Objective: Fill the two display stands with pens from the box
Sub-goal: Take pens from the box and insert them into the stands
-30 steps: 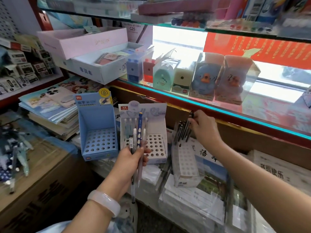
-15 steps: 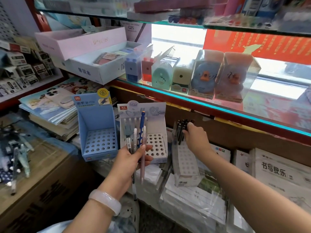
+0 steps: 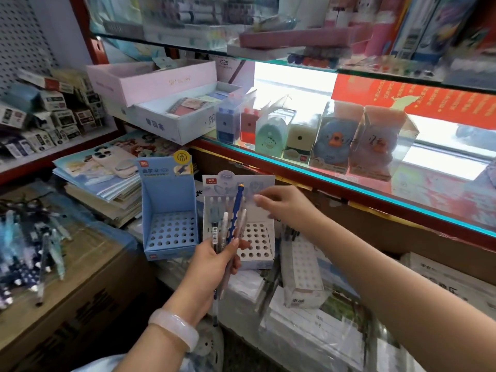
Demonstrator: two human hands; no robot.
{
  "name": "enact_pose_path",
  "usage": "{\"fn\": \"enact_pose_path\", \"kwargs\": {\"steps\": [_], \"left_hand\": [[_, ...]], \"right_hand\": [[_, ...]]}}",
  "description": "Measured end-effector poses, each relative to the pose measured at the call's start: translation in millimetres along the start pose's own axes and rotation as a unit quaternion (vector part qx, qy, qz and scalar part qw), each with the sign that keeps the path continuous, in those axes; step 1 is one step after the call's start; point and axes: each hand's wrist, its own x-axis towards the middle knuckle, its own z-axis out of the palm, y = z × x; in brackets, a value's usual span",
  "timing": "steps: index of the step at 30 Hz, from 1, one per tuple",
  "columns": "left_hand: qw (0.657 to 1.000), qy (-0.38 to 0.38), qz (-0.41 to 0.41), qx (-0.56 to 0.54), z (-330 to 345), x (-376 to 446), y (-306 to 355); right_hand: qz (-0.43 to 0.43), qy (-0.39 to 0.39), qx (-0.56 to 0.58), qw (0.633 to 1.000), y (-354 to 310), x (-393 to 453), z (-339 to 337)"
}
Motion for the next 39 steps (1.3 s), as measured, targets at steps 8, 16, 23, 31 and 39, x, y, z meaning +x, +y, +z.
{"fn": "enact_pose_path", "kwargs": {"steps": [8, 16, 23, 31, 39], "left_hand": [[0.996, -0.003, 0.023, 0.091, -30.9, 9.0, 21.4], [0.968, 0.083, 0.084, 0.222, -141.0, 34.2, 56.6], [0.953, 0.182, 0.12, 0.21, -201.1, 41.1, 45.3], [0.954, 0.187, 0.133, 0.192, -210.2, 54.1, 32.4], [0.964, 0.169, 0.124, 0.166, -214.2, 60.3, 31.8]], "right_hand": [[-0.033, -0.073, 0.099, 0.992, -36.2, 14.5, 28.0], [-0.135, 0.135, 0.171, 0.967, -85.0, 54.2, 47.7], [-0.125, 0.12, -0.002, 0.985, -82.5, 102.1, 120.3], [-0.119, 0.102, -0.098, 0.983, -72.5, 135.1, 177.6], [-0.11, 0.034, -0.17, 0.979, -66.6, 152.4, 200.6]]}}
